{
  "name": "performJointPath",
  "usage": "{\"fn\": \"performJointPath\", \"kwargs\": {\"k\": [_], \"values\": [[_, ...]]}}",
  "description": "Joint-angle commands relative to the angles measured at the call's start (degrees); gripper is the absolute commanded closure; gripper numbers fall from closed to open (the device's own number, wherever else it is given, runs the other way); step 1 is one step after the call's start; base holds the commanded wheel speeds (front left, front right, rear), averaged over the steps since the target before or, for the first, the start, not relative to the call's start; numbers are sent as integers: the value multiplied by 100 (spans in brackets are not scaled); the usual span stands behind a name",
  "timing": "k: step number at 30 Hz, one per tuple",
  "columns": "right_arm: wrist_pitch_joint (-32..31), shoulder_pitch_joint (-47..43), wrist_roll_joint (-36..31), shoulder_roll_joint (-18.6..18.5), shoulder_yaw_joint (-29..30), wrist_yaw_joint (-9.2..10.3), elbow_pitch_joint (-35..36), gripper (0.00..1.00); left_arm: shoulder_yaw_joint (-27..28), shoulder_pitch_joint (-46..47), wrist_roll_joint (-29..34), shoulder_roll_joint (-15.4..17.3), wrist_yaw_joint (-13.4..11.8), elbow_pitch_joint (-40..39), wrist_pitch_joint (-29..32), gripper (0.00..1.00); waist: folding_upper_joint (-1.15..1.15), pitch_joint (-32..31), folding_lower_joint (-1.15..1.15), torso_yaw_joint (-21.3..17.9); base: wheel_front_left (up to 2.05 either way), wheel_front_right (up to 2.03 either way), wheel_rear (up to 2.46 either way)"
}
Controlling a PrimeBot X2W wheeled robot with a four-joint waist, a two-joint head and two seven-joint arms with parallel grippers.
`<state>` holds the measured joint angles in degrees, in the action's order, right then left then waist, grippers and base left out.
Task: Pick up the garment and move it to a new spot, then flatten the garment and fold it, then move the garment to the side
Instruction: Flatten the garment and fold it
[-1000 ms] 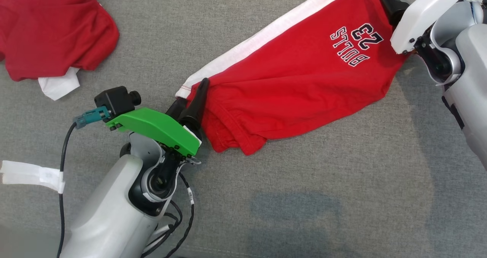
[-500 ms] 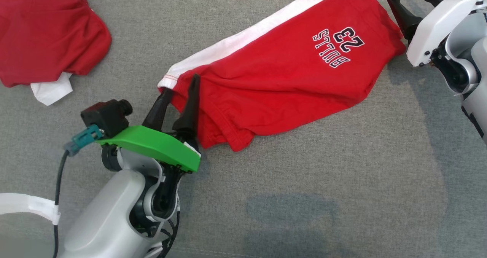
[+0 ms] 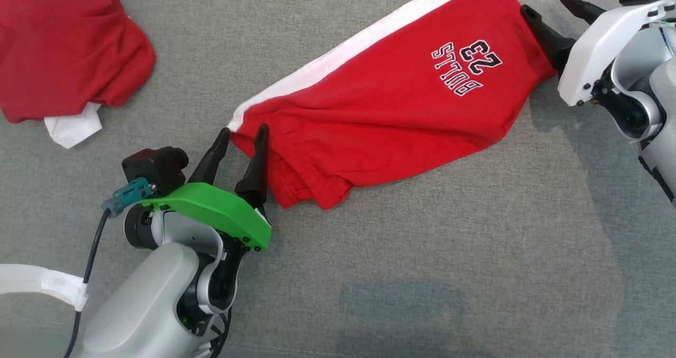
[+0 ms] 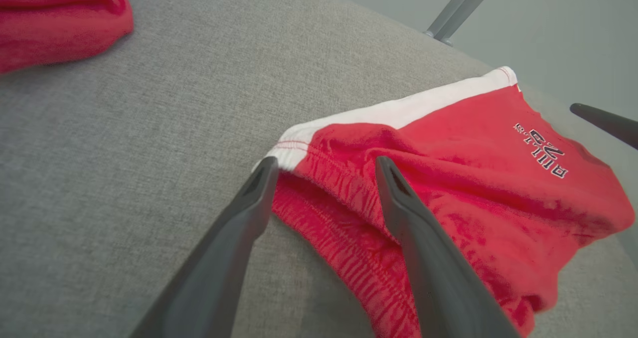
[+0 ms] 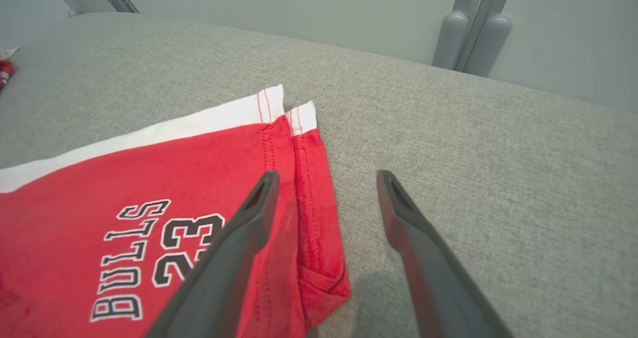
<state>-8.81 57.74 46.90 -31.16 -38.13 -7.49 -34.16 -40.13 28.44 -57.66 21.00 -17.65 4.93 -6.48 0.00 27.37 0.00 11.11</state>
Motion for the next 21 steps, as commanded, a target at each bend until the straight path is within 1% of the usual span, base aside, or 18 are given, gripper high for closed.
{"fn": "performJointPath", "kwargs": {"k": [1, 4, 6, 9, 12, 15, 17, 19, 21], "values": [[1, -60, 57, -36, 7, -1, 32, 0, 10, -52, -60, 49, 15, -23, 14, 0, 0, -27, 0, 10, 0, 0, 0], [-26, -151, 58, -81, 29, -1, 72, 0, -4, -137, -182, 105, 70, -140, 145, 0, 0, -85, 0, 31, 0, 0, 0], [-75, -181, 60, -123, 50, -1, 80, 0, -22, -202, -191, 200, 90, -269, 244, 0, 0, -119, 0, 53, 0, 0, 0], [-224, -261, 77, -163, 44, -1, 90, 0, -30, -301, -89, 437, 10, -542, 307, 0, 0, -169, 0, 97, 0, 0, 0], [-442, -319, 105, -205, 27, -1, 133, 0, 44, -353, 158, 722, -136, -881, 115, 0, 0, -170, 0, 178, 0, 0, 0], [-671, -341, 111, -243, 31, -1, 160, 0, 144, -463, 365, 878, -285, -1152, -146, 0, 0, -161, 0, 295, 0, 0, 0], [-850, -323, 42, -273, -4, -1, 147, 0, 218, -475, 492, 941, -378, -1296, -317, 0, 0, -147, 0, 371, 0, 0, 0], [-989, -256, -136, -355, -61, -1, 117, 0, 280, -498, 616, 937, -465, -1421, -473, 0, 0, -123, 0, 457, 0, 0, 0], [-1141, -232, -237, -391, -91, -1, 63, 0, 284, -502, 734, 932, -495, -1529, -584, 0, 0, -97, 0, 544, 0, 0, 0]]}}
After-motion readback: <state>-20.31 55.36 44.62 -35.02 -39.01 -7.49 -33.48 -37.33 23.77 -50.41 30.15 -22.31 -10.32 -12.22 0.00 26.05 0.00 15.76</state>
